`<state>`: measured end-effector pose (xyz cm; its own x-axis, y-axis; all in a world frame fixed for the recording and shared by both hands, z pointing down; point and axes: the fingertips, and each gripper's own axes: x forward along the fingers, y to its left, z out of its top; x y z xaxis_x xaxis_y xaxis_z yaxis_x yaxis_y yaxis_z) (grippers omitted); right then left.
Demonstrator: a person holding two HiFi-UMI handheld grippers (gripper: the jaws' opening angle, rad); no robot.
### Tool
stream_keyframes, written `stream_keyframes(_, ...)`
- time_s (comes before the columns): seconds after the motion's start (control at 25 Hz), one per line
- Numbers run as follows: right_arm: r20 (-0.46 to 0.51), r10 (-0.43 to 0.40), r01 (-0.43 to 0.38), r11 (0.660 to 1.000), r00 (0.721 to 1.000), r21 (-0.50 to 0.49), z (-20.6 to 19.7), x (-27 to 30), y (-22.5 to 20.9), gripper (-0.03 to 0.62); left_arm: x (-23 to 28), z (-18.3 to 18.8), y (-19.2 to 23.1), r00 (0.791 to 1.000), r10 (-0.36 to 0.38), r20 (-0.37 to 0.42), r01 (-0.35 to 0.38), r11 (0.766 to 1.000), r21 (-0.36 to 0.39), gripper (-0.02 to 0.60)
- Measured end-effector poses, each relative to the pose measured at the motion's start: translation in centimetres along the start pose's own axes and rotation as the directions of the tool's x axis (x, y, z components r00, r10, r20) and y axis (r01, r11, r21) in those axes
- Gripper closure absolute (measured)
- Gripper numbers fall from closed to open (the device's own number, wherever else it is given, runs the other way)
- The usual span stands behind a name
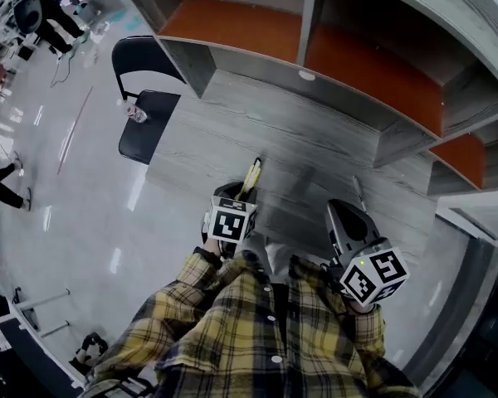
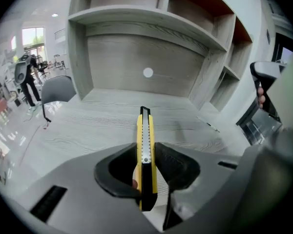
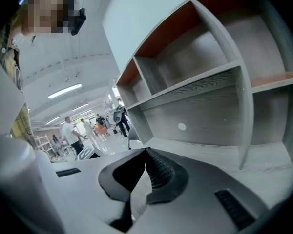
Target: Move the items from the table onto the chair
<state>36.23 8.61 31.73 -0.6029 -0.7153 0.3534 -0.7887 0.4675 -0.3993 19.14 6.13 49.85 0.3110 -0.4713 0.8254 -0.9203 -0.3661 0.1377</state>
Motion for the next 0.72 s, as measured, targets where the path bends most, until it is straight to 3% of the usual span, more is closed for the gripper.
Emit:
stream_keyframes(0.24, -0.053, 0.161, -0.163, 0.985, 0.986, -0.050, 0.2, 3.0, 4.4, 0.576, -5.9, -0.3, 3.8, 0.989, 0.099, 0.106, -0.083, 0.986, -0.146, 0.463)
stream_keyframes(0.44, -0.120, 0.278, -0.287, 0.956, 0.953, -0.067, -0.6, 7.1, 7.3, 0.576, -9.0, -1.7, 8.7, 0.970, 0.203, 0.132, -0.164, 0.952, -0.258, 0.465)
stream_keyframes(0.72, -0.179, 0.317, -0.335, 0.939, 0.931, -0.076, -1.3, 12.7, 11.5, 0.576, -12.1, -3.3, 17.2, 0.952, 0.275, 0.134, -0.213, 0.910, -0.355, 0.465)
